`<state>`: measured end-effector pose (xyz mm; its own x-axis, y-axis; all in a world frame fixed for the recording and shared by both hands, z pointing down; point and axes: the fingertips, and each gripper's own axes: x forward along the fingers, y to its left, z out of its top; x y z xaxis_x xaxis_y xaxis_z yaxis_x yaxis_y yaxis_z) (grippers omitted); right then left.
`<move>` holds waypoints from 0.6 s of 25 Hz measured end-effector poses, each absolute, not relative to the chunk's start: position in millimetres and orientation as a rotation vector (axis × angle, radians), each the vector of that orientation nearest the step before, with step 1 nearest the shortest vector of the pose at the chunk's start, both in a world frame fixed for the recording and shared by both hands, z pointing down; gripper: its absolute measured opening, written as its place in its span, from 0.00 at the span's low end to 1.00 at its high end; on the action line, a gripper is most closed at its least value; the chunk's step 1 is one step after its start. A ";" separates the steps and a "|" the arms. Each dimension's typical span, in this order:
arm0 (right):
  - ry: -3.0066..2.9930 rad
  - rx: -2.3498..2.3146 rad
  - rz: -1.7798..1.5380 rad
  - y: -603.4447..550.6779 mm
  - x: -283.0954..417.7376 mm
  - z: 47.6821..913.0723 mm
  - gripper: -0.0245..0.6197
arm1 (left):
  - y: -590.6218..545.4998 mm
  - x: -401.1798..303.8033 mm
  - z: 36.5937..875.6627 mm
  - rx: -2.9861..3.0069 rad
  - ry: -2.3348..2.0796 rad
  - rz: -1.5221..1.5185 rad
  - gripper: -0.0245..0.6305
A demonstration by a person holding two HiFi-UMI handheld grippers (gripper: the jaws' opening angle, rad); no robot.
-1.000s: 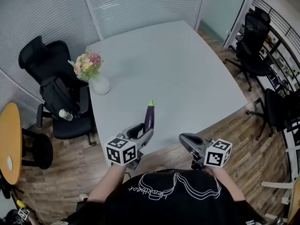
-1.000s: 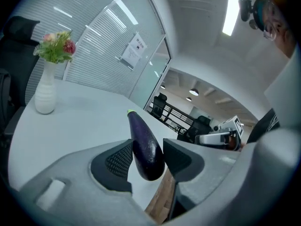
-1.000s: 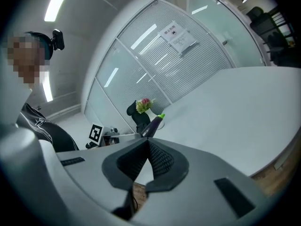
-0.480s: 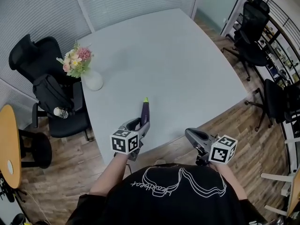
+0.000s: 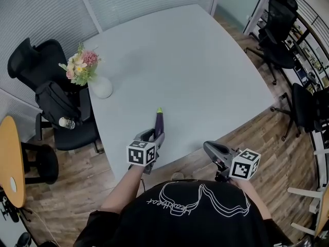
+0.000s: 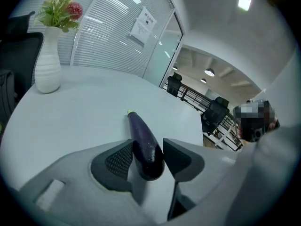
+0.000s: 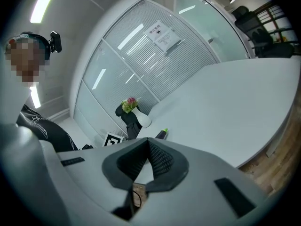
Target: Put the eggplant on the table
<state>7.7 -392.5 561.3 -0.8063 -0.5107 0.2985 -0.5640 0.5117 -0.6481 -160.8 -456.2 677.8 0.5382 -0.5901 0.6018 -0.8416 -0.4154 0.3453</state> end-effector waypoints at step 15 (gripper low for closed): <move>-2.634 0.954 1.202 -393.4 3.4 568.2 0.05 | -458.2 -161.6 688.4 2.138 -1.166 0.549 0.36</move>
<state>3.4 -393.4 568.2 -0.8001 -0.5032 0.3264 -0.5764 0.4944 -0.6507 -161.6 -458.2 688.4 0.5208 -0.5872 0.6197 -0.8517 -0.4064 0.3308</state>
